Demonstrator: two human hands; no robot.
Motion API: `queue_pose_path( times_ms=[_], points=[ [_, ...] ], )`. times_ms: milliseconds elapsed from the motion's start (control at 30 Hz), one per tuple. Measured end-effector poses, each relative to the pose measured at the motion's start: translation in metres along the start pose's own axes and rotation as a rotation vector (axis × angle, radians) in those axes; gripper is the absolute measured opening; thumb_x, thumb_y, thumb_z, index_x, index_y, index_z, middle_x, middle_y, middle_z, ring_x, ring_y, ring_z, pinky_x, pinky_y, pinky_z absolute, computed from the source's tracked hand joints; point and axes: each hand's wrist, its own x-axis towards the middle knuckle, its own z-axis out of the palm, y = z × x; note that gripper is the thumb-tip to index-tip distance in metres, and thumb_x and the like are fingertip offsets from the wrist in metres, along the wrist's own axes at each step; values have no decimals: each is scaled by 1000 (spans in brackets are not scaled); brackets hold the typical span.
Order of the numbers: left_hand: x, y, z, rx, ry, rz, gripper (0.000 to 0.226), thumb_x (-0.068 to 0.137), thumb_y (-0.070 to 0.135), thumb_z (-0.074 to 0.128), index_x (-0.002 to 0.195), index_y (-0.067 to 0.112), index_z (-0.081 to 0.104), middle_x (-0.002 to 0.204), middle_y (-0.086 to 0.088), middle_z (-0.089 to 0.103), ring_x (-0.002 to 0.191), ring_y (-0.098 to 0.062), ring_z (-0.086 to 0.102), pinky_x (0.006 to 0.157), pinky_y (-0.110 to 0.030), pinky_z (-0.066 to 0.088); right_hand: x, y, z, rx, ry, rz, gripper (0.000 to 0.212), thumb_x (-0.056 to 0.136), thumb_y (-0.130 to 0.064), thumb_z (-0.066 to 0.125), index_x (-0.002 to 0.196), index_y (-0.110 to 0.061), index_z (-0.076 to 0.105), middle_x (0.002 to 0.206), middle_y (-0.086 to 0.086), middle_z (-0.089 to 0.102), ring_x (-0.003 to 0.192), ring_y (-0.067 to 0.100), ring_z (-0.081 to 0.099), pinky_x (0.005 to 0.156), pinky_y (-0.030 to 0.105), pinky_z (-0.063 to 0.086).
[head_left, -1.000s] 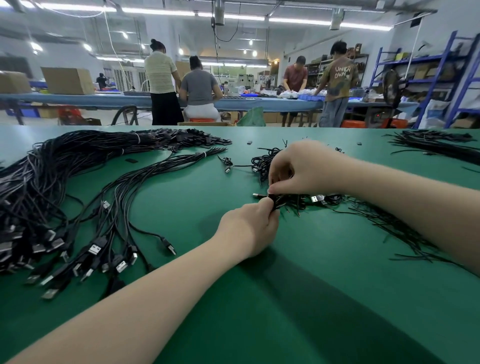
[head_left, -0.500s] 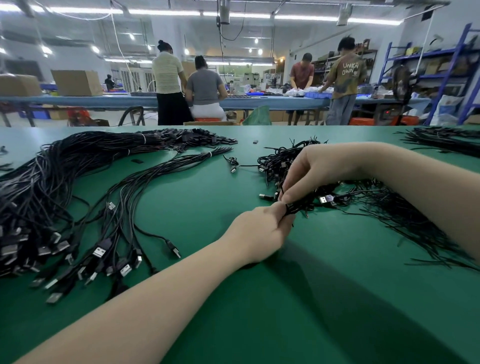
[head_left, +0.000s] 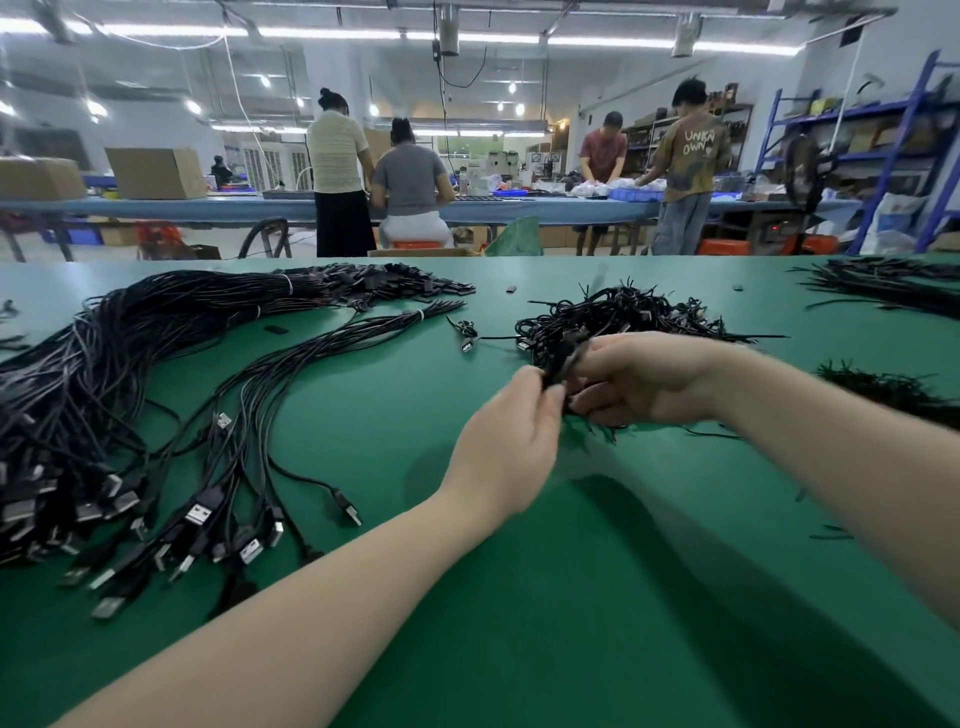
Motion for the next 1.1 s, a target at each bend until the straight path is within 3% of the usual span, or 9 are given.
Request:
queue_pose_path(
  times_ms=[133, 200, 267, 367, 667, 867, 1100],
  points=[
    [10, -7, 1, -356, 169, -347, 27, 102, 24, 40, 77, 19, 45, 65, 11, 46, 60, -8, 43, 64, -33, 35, 19, 21, 42, 316, 202, -121, 10, 86, -20, 67, 80, -18, 60, 66, -6, 66, 61, 12, 64, 58, 23, 54],
    [11, -12, 0, -444, 133, -448, 24, 102, 25, 39, 80, 18, 48, 71, 8, 49, 67, -11, 44, 71, -32, 39, 24, 31, 54, 395, 269, -200, 12, 86, -17, 69, 79, -15, 59, 63, -4, 65, 57, 10, 59, 58, 22, 54],
    [12, -16, -2, -499, 82, -495, 23, 102, 25, 39, 82, 18, 47, 70, 6, 45, 64, -10, 41, 66, -26, 39, 24, 37, 57, 374, 325, -273, 13, 84, -13, 71, 77, -11, 61, 64, 0, 65, 55, 9, 57, 58, 20, 54],
    [13, -19, -3, -532, 8, -500, 20, 103, 25, 39, 85, 16, 43, 69, 6, 38, 59, -7, 36, 54, -19, 34, 20, 41, 53, 326, 370, -328, 11, 81, -12, 74, 78, -7, 65, 63, 3, 63, 55, 10, 57, 59, 20, 53],
    [12, -16, -3, -537, -29, -505, 18, 103, 26, 38, 91, 13, 43, 68, 5, 36, 58, -7, 33, 53, -20, 31, 16, 43, 48, 192, 414, -381, 7, 80, -13, 75, 78, -8, 72, 63, 2, 67, 57, 11, 60, 59, 20, 53],
    [11, -18, -3, -537, -32, -496, 22, 103, 27, 38, 84, 17, 40, 68, 7, 34, 58, -7, 31, 58, -25, 30, 11, 41, 42, 17, 432, -475, 6, 78, -12, 77, 81, -8, 73, 69, 3, 72, 60, 10, 65, 59, 19, 52],
    [12, -20, -3, -552, -41, -497, 26, 103, 26, 38, 78, 20, 44, 66, 10, 36, 55, -2, 35, 54, -18, 31, 8, 38, 39, -125, 420, -479, 7, 76, -14, 79, 80, -10, 74, 73, 6, 73, 62, 11, 66, 62, 20, 54]
  ],
)
